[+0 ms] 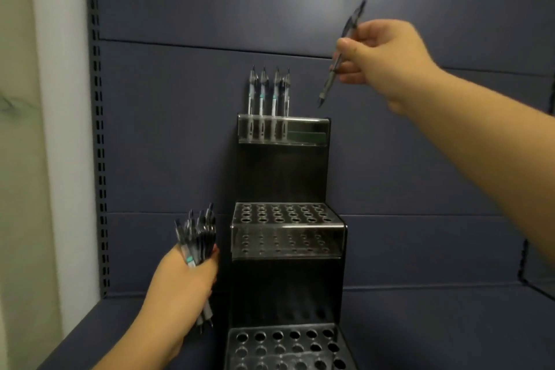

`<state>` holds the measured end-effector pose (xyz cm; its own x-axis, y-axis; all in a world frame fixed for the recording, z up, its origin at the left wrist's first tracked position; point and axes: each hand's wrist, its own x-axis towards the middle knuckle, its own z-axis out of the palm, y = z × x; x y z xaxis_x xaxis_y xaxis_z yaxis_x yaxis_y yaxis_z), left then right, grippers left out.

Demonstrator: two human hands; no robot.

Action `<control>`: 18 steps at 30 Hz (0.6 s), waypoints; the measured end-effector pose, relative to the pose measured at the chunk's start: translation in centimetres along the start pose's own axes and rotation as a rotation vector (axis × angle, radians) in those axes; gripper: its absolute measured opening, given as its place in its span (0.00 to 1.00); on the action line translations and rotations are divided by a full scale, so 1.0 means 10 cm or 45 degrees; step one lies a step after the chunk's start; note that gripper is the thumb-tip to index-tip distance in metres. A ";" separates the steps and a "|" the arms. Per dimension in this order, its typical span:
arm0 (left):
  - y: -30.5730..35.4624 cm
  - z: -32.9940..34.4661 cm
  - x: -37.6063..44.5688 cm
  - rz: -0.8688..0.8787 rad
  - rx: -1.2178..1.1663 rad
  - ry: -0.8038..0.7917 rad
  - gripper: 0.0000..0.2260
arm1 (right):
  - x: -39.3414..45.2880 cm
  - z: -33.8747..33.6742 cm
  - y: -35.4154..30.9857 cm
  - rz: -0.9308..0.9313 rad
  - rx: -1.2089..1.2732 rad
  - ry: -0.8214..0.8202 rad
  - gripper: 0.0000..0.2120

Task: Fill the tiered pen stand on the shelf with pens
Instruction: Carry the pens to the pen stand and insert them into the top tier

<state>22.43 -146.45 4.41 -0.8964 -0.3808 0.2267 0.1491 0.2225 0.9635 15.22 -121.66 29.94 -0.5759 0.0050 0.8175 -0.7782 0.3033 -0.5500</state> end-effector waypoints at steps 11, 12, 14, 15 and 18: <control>-0.07 0.15 0.15 -0.011 0.229 0.112 0.17 | 0.43 0.37 0.32 0.198 -0.091 -0.182 0.17; -0.09 0.15 0.17 -0.016 0.260 0.108 0.18 | 0.45 0.36 0.33 0.219 -0.068 -0.191 0.19; -0.14 0.15 0.21 -0.028 0.296 0.139 0.17 | 0.46 0.36 0.32 0.243 -0.038 -0.216 0.19; -0.16 0.14 0.22 -0.050 0.290 0.148 0.17 | 0.47 0.37 0.31 0.237 -0.041 -0.226 0.18; -0.21 0.12 0.26 -0.032 0.307 0.171 0.17 | 0.47 0.41 0.31 0.185 -0.109 -0.257 0.18</control>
<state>19.24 -146.84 2.80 -0.8326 -0.5011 0.2359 0.0099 0.4125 0.9109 9.05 -124.63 31.39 -0.7252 -0.1330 0.6756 -0.6644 0.3928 -0.6359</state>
